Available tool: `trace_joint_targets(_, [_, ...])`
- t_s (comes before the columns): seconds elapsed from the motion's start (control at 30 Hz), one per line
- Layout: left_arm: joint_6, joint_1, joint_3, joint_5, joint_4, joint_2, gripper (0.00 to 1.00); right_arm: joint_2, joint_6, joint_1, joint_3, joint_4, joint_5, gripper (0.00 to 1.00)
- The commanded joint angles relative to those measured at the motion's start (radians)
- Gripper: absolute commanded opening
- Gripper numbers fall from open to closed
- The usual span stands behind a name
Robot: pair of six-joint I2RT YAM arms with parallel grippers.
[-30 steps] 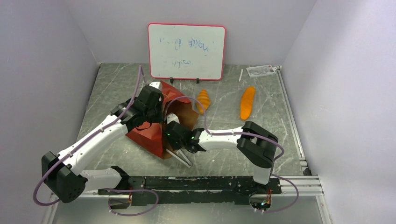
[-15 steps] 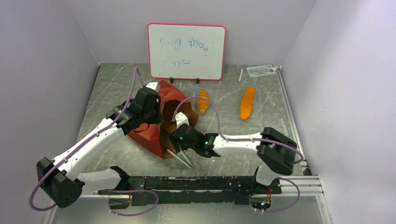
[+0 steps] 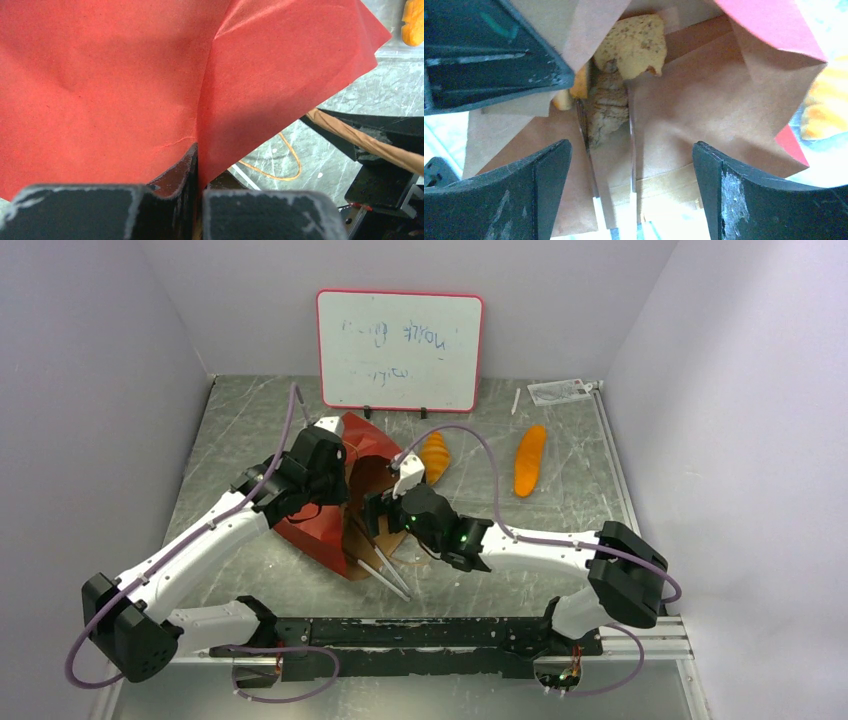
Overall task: Take the fake bread out of the paper bag
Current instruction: Take out the fake bread from the paper bag.
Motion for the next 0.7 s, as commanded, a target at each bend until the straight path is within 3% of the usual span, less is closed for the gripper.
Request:
trace_joint_targets(0.0, [0.010,-0.001,-0.005,-0.014,0.024,0.007,0.07,-0.002,-0.030,0.019,0.005,-0.007,-0.046,0.95])
trace_joint_targets(0.33, [0.023,0.009,0.030,0.000,0.034,0.049,0.07,0.053,-0.093,0.144,-0.136,0.079,0.040,0.93])
trace_joint_targets(0.67, [0.013,0.014,0.020,0.020,0.055,0.068,0.07,0.121,-0.111,0.167,-0.144,0.104,0.009,0.94])
